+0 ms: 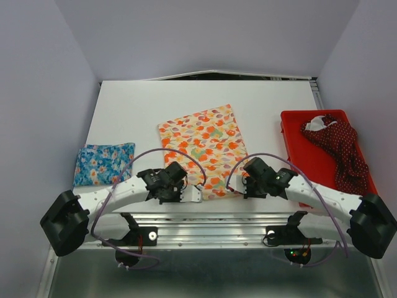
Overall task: Fold and stack the skirts
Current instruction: Fold the skirt
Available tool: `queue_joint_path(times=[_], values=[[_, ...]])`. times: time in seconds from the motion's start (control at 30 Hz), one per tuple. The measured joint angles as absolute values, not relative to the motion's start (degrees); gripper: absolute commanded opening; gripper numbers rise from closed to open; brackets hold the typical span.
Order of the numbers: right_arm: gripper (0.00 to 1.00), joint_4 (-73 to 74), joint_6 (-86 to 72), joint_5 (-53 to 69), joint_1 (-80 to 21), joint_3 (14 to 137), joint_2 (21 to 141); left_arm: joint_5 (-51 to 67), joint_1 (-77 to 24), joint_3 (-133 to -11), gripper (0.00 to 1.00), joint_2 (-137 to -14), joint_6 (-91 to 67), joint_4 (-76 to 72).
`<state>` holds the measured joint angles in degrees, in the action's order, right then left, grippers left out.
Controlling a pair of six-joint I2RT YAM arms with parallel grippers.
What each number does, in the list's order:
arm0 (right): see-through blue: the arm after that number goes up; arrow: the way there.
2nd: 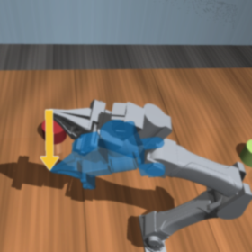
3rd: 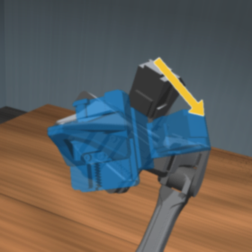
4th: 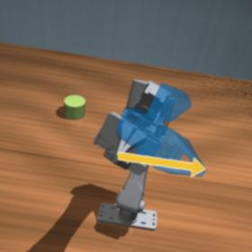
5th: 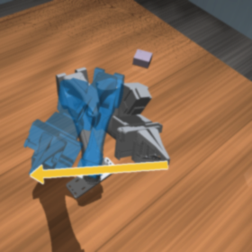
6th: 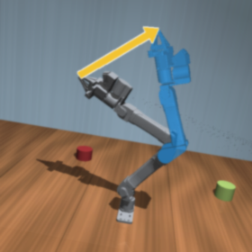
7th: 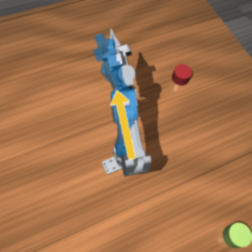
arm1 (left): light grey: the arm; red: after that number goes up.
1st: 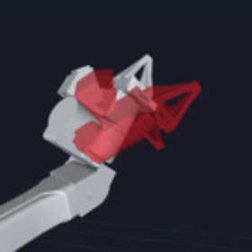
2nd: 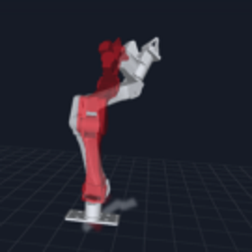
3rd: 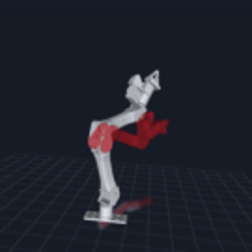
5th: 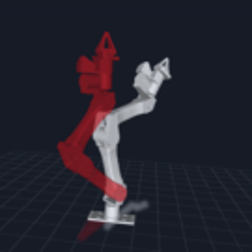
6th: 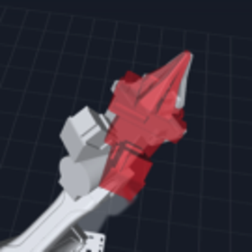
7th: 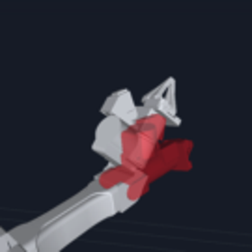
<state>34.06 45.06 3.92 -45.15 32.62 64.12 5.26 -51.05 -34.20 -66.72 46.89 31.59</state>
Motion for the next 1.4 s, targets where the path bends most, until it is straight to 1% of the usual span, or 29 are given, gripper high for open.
queue_joint_path(times=[0.27, 0.43, 0.57, 0.77, 1.03, 1.2, 1.27, 1.4], values=[[0.01, 36.12, 44.45, 3.33, -45.15, 35.09, 61.78, 5.63, -50.02, -35.09, 0.0, -61.71, 46.83, 34.61], [0.01, 38.13, 42.74, 1.89, -45.15, 38.63, 59.07, 6.72, -45.04, -41.98, 0.0, -56.47, 47.33, 39.33], [0.01, 39.33, 40.49, -0.82, -45.15, 43.51, 55.57, 7.4, -41.67, -48.75, 0.0, -51.83, 47.29, 40.69], [0.01, 43.24, 37.5, -3.92, -45.15, 49.25, 54.87, 9.04, -39.75, -54.0, 0.0, -48.49, 44.95, 44.42], [0.01, 52.69, 35.05, -3.03, -45.15, 59.86, 54.92, 12.38, -39.72, -56.14, 0.0, -43.57, 41.93, 50.06], [0.01, 57.49, 34.11, -2.66, -45.15, 66.78, 58.13, 13.8, -39.64, -56.14, 0.0, -42.09, 38.81, 52.56], [0.01, 56.38, 35.53, -3.95, -45.15, 69.12, 60.6, 13.78, -39.42, -56.14, 0.0, -42.28, 37.6, 52.49], [0.01, 51.62, 39.83, -7.7, -44.8, 69.36, 65.47, 13.76, -37.56, -56.14, 0.0, -44.6, 36.05, 51.29]])
